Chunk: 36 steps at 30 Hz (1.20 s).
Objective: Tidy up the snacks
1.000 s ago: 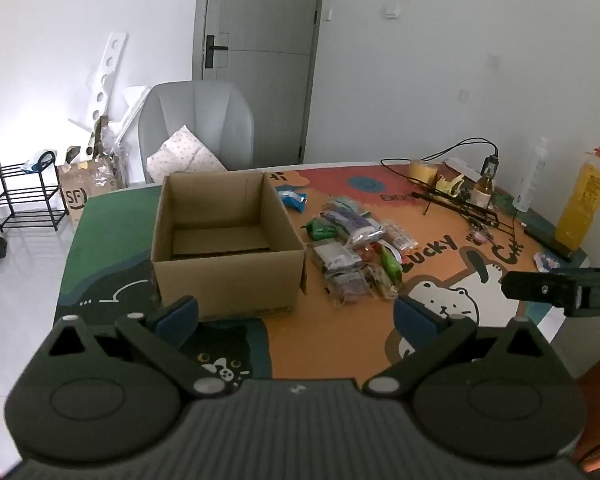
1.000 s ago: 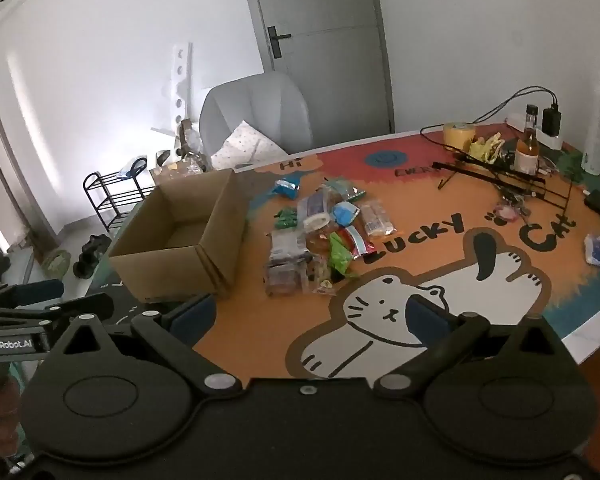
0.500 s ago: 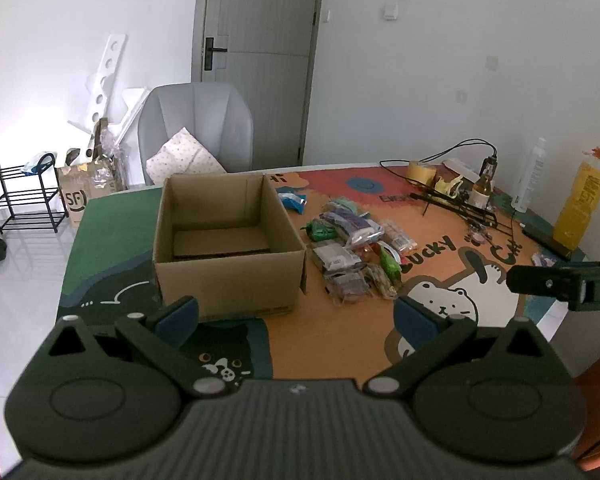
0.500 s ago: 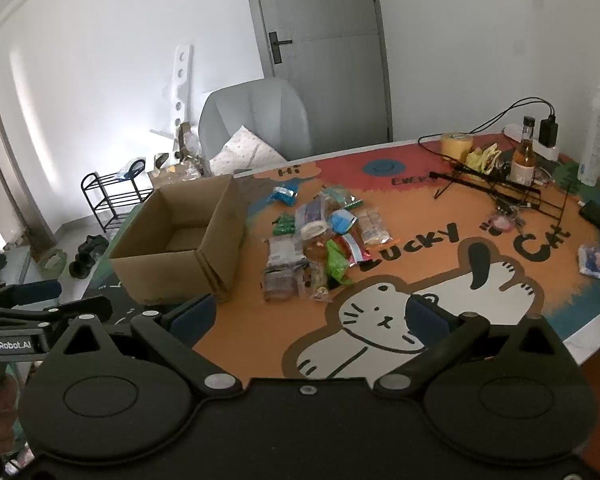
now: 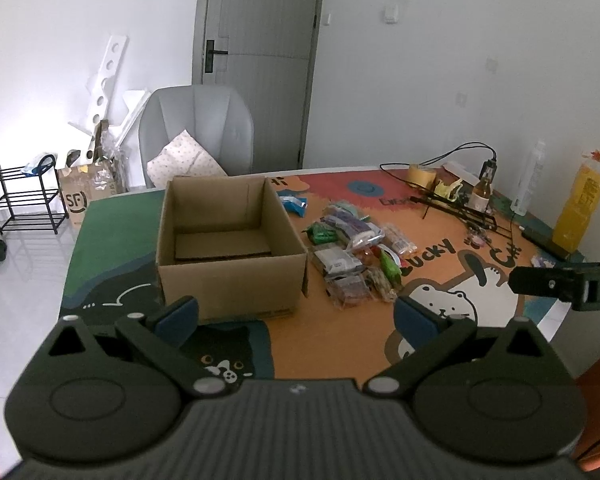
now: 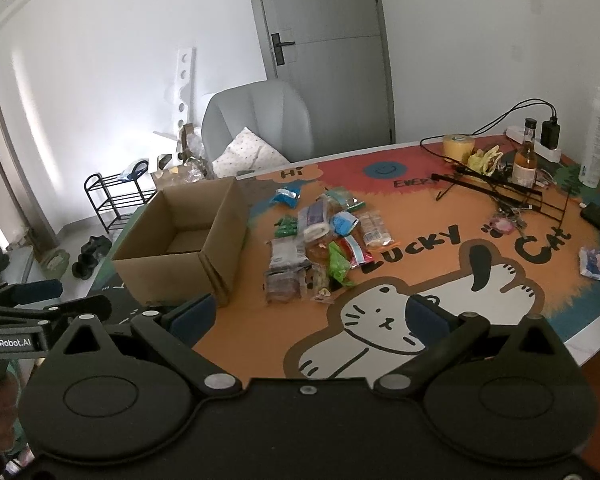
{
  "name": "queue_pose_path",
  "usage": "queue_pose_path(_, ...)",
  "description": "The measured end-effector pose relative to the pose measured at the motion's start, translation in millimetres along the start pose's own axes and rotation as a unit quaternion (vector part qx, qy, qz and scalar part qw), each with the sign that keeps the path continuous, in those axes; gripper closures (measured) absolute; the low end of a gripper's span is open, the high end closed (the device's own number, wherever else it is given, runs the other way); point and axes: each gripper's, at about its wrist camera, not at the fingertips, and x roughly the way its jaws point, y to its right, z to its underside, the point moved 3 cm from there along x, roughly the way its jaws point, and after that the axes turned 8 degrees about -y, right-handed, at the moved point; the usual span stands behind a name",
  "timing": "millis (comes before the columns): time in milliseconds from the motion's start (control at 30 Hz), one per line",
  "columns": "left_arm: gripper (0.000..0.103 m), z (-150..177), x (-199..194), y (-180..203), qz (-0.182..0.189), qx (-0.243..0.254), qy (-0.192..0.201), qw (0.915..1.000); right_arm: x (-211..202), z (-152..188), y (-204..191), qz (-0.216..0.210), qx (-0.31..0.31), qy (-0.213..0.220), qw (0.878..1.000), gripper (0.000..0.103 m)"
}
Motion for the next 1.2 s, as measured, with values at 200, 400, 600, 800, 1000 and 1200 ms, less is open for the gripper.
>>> queue_pose_path(200, 0.000, -0.3, -0.5, -0.3, 0.001, 0.000, 0.000, 1.0000, 0.3, 0.1, -0.6, 0.000, -0.001, 0.000, 1.000, 0.000)
queue_pose_path(400, 0.000, -0.6, -1.1, -0.6, 0.001, 0.000, 0.001, 1.0000, 0.6, 0.2, -1.3, -0.001, -0.003, -0.001, 1.000, 0.000)
queue_pose_path(600, 0.000, -0.6, -1.2, -0.6, 0.001, 0.000, 0.001, 1.0000, 0.2, -0.4, -0.7, -0.001, -0.003, 0.000, 1.000, 0.000)
queue_pose_path(800, 0.000, -0.6, -1.9, -0.8, 0.001, 0.000, 0.002, 1.0000, 0.6, 0.0, -0.2, 0.000, -0.003, 0.000, 1.000, 0.000)
queue_pose_path(1000, 0.000, -1.4, -2.2, -0.4, 0.001, -0.001, 0.002, 1.0000, 0.5, -0.6, 0.4, -0.001, -0.004, 0.001, 1.000, 0.000)
queue_pose_path(1200, 0.000, -1.5, -2.8, -0.5, 0.001, 0.000, 0.003, 1.0000, 0.3, 0.0, 0.6, 0.000, -0.004, 0.001, 1.000, 0.000)
